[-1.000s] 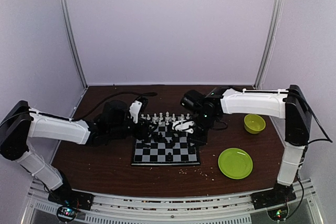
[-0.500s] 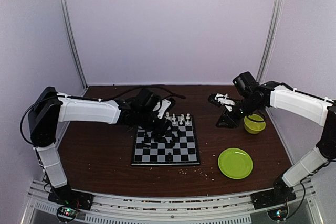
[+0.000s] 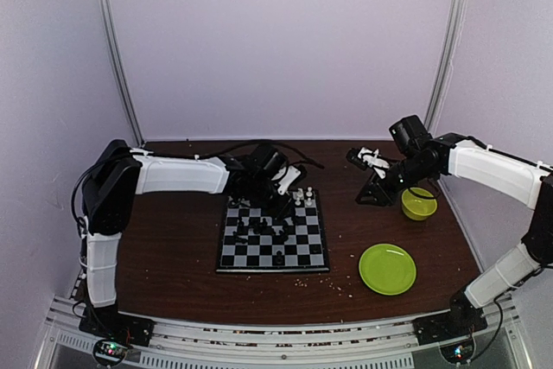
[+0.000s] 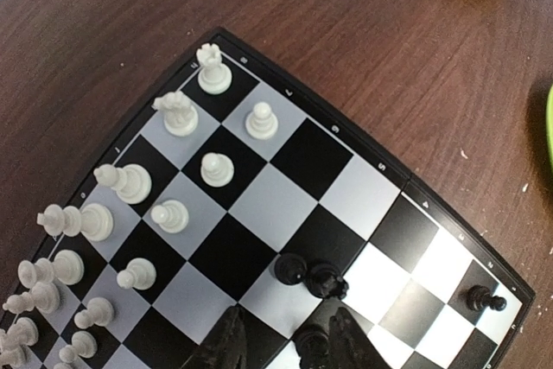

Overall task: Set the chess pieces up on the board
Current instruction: Pick up the pawn from the chessboard.

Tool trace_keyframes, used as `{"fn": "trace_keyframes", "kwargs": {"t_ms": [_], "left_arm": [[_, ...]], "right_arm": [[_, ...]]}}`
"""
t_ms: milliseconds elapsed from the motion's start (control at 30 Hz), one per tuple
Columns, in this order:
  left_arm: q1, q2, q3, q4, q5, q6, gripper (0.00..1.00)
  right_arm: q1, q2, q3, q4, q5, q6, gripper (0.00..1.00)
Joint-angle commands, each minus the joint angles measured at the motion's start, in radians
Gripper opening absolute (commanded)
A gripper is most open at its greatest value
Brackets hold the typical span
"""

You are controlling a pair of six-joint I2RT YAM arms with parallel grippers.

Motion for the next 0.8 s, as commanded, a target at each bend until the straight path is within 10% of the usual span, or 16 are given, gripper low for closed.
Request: {"fn": "trace_keyframes", "kwargs": {"t_ms": [0,767], "left_arm": [[0.001,0.03,0.061,-0.017,-0.012,0.02,0.34],[0.001,0.099,0.124,-0.031,-0.035,0.008,0.32]], "right_arm": [[-0.006,-0.002,-0.005,0.01,-0.011,-0.016,0.28],[-0.006,0.028,0.003,-0.005,-0.021,-0.025,0.27]]}}
